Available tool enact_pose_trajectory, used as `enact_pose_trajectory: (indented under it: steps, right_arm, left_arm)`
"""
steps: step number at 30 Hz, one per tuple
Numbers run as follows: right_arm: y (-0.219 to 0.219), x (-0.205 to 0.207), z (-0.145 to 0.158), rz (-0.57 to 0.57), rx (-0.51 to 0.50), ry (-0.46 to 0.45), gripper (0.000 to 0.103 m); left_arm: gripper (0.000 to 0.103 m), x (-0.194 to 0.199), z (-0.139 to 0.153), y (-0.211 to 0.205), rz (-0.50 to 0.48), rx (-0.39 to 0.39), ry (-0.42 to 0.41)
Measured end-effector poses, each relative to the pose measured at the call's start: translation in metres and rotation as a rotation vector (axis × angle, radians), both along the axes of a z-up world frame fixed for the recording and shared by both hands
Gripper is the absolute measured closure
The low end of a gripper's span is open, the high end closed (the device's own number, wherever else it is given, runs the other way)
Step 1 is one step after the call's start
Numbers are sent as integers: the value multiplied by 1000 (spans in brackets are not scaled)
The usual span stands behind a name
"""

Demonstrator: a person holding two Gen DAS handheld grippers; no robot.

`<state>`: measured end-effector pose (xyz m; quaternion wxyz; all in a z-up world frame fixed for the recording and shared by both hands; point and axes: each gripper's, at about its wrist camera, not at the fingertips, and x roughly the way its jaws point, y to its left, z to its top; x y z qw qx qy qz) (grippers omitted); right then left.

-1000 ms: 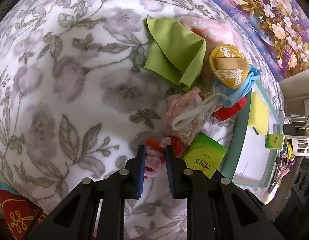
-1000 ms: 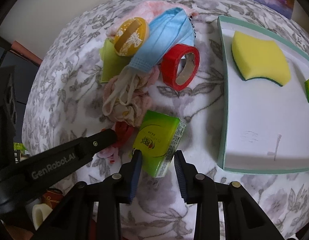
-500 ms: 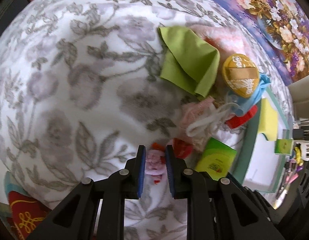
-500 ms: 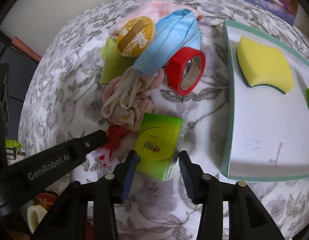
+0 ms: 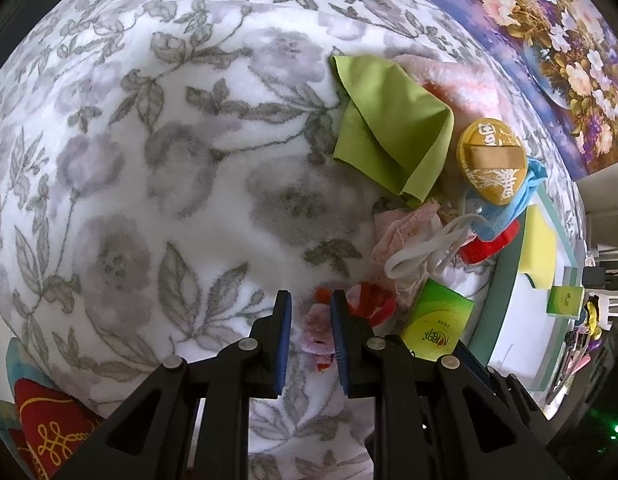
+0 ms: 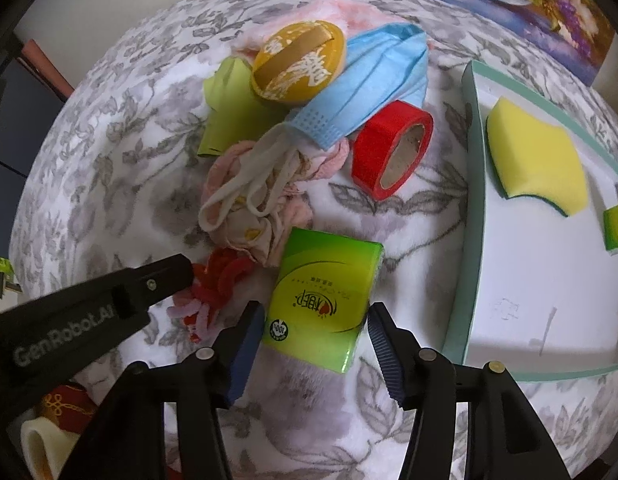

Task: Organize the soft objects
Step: 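Close left tool on red scrunchie while right tool grasps the tissue pack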

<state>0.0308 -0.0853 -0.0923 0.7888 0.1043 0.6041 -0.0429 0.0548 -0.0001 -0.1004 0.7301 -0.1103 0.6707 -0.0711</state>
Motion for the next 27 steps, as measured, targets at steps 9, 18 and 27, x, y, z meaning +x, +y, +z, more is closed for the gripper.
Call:
enact_pose_trajectory:
  steps: [9, 18, 27]
  right_arm:
    - [-9, 1, -9, -39, 46, 36, 49]
    - [-20, -8, -12, -66, 70, 59, 49]
    - [-32, -28, -8, -79, 75, 74, 49]
  left_arm:
    - [74, 0, 1, 0, 1, -24, 17]
    - [62, -5, 4, -3, -20, -44, 17]
    - [62, -14, -8, -21, -97, 17, 35]
